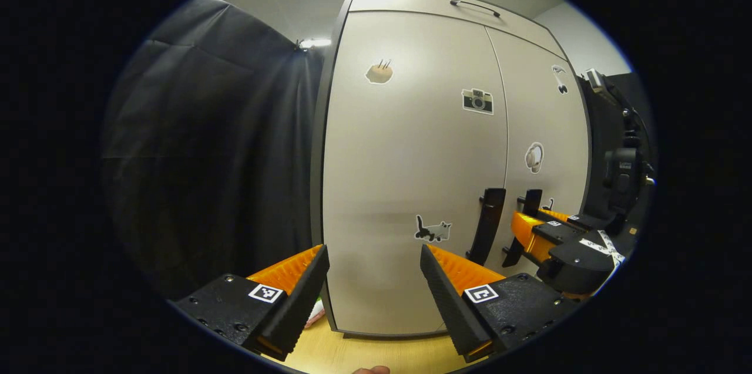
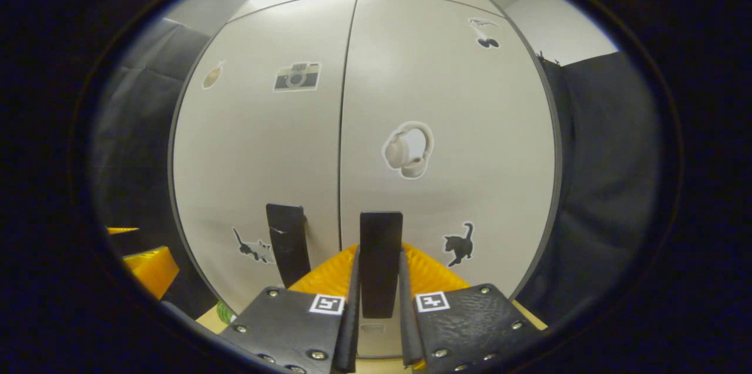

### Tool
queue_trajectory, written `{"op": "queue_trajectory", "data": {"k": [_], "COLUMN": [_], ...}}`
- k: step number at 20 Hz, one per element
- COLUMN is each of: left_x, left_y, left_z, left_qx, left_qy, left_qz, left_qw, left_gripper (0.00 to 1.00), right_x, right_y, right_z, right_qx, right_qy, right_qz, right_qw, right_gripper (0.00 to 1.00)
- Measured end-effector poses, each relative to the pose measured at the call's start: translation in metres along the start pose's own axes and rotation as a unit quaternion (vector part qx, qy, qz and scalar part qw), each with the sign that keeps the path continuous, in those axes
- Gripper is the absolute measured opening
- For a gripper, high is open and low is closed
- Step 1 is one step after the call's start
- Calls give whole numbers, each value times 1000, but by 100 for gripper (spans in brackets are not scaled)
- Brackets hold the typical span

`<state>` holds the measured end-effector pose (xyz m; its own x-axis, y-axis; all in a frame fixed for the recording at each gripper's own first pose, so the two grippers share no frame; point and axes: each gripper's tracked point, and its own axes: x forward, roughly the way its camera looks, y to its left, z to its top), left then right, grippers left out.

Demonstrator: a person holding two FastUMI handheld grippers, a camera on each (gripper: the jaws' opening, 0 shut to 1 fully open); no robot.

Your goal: Open the right door of the double-door shoe cabinet with the right hand, and open the left door with the left hand.

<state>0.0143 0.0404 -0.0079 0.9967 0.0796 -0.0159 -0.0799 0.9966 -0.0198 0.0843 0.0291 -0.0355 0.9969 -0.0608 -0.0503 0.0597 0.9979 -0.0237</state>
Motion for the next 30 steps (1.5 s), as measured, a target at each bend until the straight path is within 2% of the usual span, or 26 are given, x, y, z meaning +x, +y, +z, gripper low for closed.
{"op": "queue_trajectory", "data": {"k": [1,2,3,6,7,8,11,19,30], "left_x": [0,0,-1,-5,-8,-12,-20,-48,-72], "left_y": [0,0,0,-3,-6,-7,-10,-8,22], "left_z": [-1,-2,-3,-5,-5,-6,-4,-3,0], "left_qx": [0,0,-1,-3,-2,1,8,-1,-10], "left_qy": [2,3,5,9,9,9,7,3,-4], "left_qz": [0,-1,-1,-7,-10,-13,-17,-7,37], "left_qw": [1000,1000,1000,1000,1000,1000,1000,1000,999], "left_gripper": [96,97,96,96,96,97,96,96,96], "right_x": [0,-2,-1,0,1,-1,-7,-44,-82], "right_y": [0,0,0,-1,-2,-2,-2,-15,-38], "right_z": [0,0,0,-2,0,-2,-2,-2,-3], "right_qx": [-6,-8,-9,-3,16,25,13,26,23], "right_qy": [-2,-4,-6,-5,-8,-5,-5,3,15], "right_qz": [-2,-4,-3,5,7,10,18,41,44], "right_qw": [1000,1000,1000,1000,1000,1000,1000,999,999], "right_gripper": [30,30,24,23,23,12,12,12,12]}}
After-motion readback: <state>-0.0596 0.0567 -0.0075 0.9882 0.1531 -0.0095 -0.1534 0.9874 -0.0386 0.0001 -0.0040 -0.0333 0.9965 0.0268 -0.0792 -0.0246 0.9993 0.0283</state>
